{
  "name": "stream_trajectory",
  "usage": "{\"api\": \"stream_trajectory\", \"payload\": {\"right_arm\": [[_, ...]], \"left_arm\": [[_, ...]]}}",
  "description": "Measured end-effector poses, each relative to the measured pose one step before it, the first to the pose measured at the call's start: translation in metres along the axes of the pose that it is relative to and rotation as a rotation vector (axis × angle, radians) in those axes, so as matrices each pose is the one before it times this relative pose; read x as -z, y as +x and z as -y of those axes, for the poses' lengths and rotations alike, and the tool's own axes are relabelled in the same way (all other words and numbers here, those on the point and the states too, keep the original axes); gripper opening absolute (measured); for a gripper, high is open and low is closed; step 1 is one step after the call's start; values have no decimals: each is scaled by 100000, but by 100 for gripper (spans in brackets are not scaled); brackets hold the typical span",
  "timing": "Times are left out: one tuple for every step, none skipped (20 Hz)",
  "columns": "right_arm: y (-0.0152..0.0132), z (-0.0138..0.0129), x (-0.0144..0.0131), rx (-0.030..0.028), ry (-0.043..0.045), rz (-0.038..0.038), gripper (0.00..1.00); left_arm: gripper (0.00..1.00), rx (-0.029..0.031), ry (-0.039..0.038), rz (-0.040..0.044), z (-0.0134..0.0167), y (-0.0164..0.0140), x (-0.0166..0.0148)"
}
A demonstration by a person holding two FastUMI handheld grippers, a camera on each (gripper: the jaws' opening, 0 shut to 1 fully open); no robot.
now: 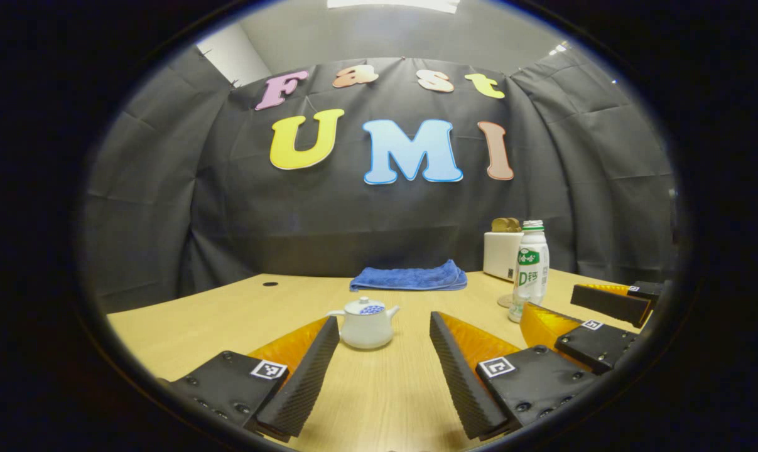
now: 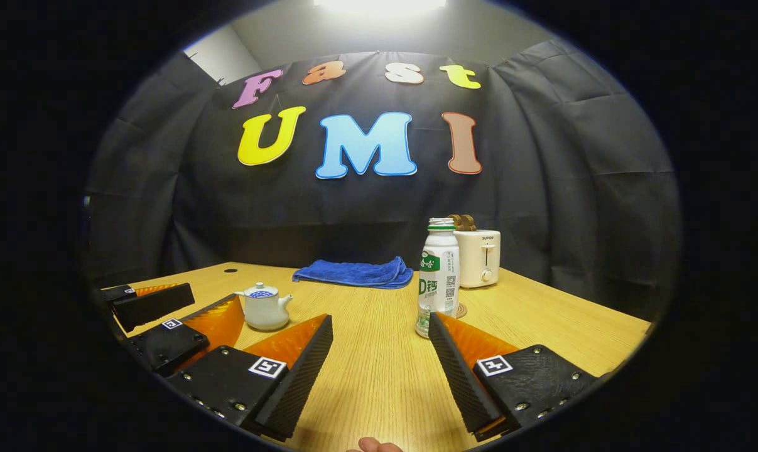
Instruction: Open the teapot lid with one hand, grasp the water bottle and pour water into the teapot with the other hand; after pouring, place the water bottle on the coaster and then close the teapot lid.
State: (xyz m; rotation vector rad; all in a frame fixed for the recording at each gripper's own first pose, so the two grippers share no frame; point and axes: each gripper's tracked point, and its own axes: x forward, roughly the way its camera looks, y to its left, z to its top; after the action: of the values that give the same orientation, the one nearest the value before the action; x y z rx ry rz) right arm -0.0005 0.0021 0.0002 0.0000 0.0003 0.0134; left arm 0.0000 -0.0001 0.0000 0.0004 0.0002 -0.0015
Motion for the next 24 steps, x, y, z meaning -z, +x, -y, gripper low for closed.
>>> {"api": "stream_trajectory", "payload": {"right_arm": [[-22, 24, -82, 47, 15, 114, 95], [14, -33, 90, 19, -33, -69, 95], [-2, 45, -76, 76, 41, 24, 95], [71, 42, 112, 404, -41, -254, 95], [86, 158, 70, 753, 119, -497, 95], [-51, 353, 35, 1824, 177, -165, 95], [-21, 253, -221, 1609, -93, 378, 95], [-19, -145, 116, -250, -112, -119, 95], [-34, -338, -36, -1719, 24, 365, 95], [123, -128, -76, -1288, -222, 385, 95], [213, 96, 4, -914, -59, -255, 94], [197, 79, 50, -1150, -1, 151, 95], [182, 82, -20, -1067, -53, -73, 95], [202, 306, 35, -226, 293, -275, 95], [246, 301, -27, 142, 28, 73, 95], [96, 41, -27, -274, -153, 237, 95], [121, -86, -16, -875, -23, -188, 95], [111, -34, 126, -648, 114, -473, 95], [133, 87, -51, -493, 337, 7, 95], [-1, 452, 18, 838, 804, -32, 95], [144, 544, -8, 991, 1068, -815, 95], [-94, 195, 349, -124, 1061, -1219, 95], [38, 34, 41, -424, 1113, -1263, 95], [55, 164, 49, -180, 1203, -1143, 95]], "left_arm": [[99, 37, 16, 21, -35, -105, -23], [100, -13, -2, -48, 12, 10, -14], [100, 46, 11, -10, 37, 31, 38], [100, 16, -69, 50, 16, 61, -13], [100, 340, 103, 86, 12, -43, 91], [100, 1916, -180, -111, 369, 223, -75], [100, 1896, 55, 53, 392, 199, 84], [100, 1639, 21, -172, 134, 370, -52], [100, 1219, -156, 7, -254, 425, 130], [100, 98, 23, 47, -460, 406, -41], [100, -911, 14, -16, -622, 535, 68], [100, -1150, 39, -21, -735, 628, -3], [100, -858, -46, -10, -493, 702, 129], [100, 39, -155, -52, -344, 798, 6], [100, 2517, -1364, -323, 283, 824, 77], [97, 3746, -2843, -1173, 427, 890, 145], [96, 2375, -3662, -2127, 86, 752, 403], [96, 676, -2971, -1902, -361, 1057, 178], [95, -648, -725, -2004, -617, 1070, 310], [95, -922, 631, -1272, -706, 1057, -89], [94, -1252, 1442, -456, -725, 932, -273], [94, -1086, 1619, -77, -577, 1098, -348], [94, -1212, 2013, -578, -600, 1226, -174], [94, -883, 1698, -989, -461, 1154, 82]]}}
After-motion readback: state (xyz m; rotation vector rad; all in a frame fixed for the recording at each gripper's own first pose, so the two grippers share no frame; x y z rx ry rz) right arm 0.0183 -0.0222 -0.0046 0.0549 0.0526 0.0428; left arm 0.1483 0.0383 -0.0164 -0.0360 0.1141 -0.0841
